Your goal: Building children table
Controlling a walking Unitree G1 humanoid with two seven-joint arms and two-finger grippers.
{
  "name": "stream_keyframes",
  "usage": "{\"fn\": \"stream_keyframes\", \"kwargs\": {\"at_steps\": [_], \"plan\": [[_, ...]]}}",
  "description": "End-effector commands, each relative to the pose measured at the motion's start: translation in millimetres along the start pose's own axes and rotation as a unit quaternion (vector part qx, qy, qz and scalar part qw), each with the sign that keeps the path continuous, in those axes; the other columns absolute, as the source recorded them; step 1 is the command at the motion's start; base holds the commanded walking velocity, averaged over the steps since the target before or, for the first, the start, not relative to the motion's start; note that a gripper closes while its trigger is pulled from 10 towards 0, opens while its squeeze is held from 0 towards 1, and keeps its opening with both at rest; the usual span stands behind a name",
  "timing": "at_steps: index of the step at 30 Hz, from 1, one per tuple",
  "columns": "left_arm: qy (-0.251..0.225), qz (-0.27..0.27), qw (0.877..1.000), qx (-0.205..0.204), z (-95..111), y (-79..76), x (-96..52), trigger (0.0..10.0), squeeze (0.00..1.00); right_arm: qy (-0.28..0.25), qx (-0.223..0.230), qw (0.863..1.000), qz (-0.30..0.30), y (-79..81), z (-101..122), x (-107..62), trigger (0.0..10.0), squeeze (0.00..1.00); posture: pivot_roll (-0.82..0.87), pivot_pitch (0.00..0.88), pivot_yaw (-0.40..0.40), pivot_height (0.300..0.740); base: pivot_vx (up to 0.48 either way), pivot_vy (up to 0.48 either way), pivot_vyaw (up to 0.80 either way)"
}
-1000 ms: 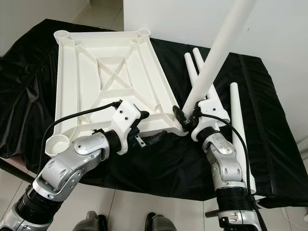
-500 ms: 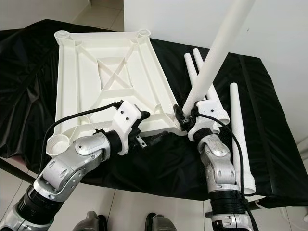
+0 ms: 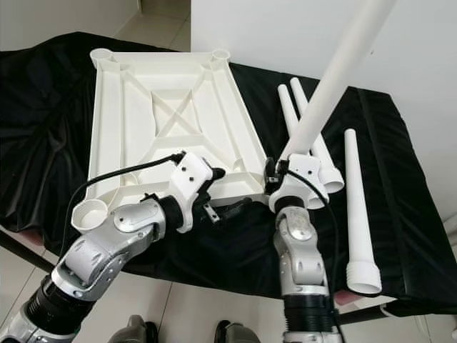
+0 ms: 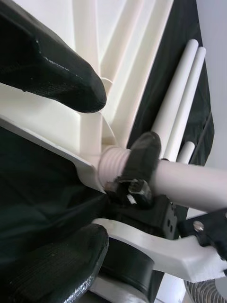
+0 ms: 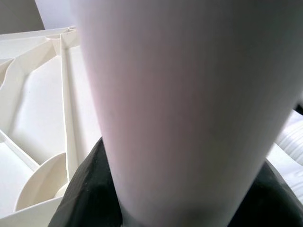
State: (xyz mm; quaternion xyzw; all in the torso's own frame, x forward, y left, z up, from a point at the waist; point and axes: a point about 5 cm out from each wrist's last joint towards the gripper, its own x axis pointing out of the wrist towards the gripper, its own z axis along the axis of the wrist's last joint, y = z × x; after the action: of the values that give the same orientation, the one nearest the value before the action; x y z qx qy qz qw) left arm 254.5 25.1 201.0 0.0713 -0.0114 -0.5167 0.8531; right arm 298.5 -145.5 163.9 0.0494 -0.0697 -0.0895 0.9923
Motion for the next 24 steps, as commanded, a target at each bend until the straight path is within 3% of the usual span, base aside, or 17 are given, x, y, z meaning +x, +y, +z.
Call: {"fn": "stream_keyframes", "kwargs": {"at_steps": [1, 8, 9, 11, 19, 20, 21, 24], "plan": [[-0.001, -0.043, 0.999, 0.002, -0.8, -8.5, 0.5, 10.0, 0.0, 0.014, 0.0, 1.0, -0.007, -1.8, -5.5, -3.0, 10.0, 0.0, 0.05, 0.089, -0.081, 0.74, 0.0, 0.0, 0.0], [-0.001, -0.045, 0.999, 0.002, -0.7, -9.0, 0.5, 10.0, 0.0, 0.026, 0.007, 1.0, 0.003, 2.2, -7.1, -3.7, 10.0, 0.0, 0.05, 0.084, -0.081, 0.74, 0.0, 0.0, 0.0], [-0.001, -0.046, 0.999, 0.002, -0.6, -9.0, 0.7, 10.0, 0.0, 0.023, 0.007, 1.0, 0.0, 0.3, -6.3, -3.3, 10.0, 0.99, 0.05, 0.081, -0.081, 0.74, 0.0, 0.0, 0.0], [-0.002, -0.046, 0.999, 0.002, -0.5, -9.1, 0.8, 10.0, 0.0, 0.018, 0.008, 1.0, 0.01, -0.2, -5.1, -2.5, 10.0, 1.0, 0.05, 0.081, -0.081, 0.74, 0.0, 0.0, 0.0], [-0.003, -0.046, 0.999, 0.0, -0.4, -10.0, 2.3, 10.0, 0.0, 0.018, 0.01, 0.994, 0.111, -0.8, 1.5, 5.4, 10.0, 1.0, 0.04, 0.092, -0.091, 0.74, 0.0, 0.0, 0.0], [-0.003, -0.046, 0.999, 0.0, -0.5, -10.4, 2.2, 10.0, 0.0, 0.011, 0.0, 0.992, 0.126, -3.6, 4.9, 8.0, 10.0, 0.23, 0.04, 0.092, -0.091, 0.74, 0.0, 0.0, 0.0], [-0.003, -0.045, 0.999, -0.001, -0.7, -10.5, 2.0, 10.0, 0.0, 0.007, -0.005, 0.99, 0.138, -5.8, 7.4, 10.1, 10.0, 0.0, 0.04, 0.092, -0.091, 0.74, 0.0, 0.0, 0.0], [-0.003, -0.044, 0.999, -0.001, -0.6, -10.7, 2.0, 10.0, 0.0, 0.005, -0.01, 0.988, 0.156, -7.9, 9.6, 12.1, 10.0, 0.0, 0.04, 0.096, -0.094, 0.74, 0.0, 0.0, 0.0]]}}
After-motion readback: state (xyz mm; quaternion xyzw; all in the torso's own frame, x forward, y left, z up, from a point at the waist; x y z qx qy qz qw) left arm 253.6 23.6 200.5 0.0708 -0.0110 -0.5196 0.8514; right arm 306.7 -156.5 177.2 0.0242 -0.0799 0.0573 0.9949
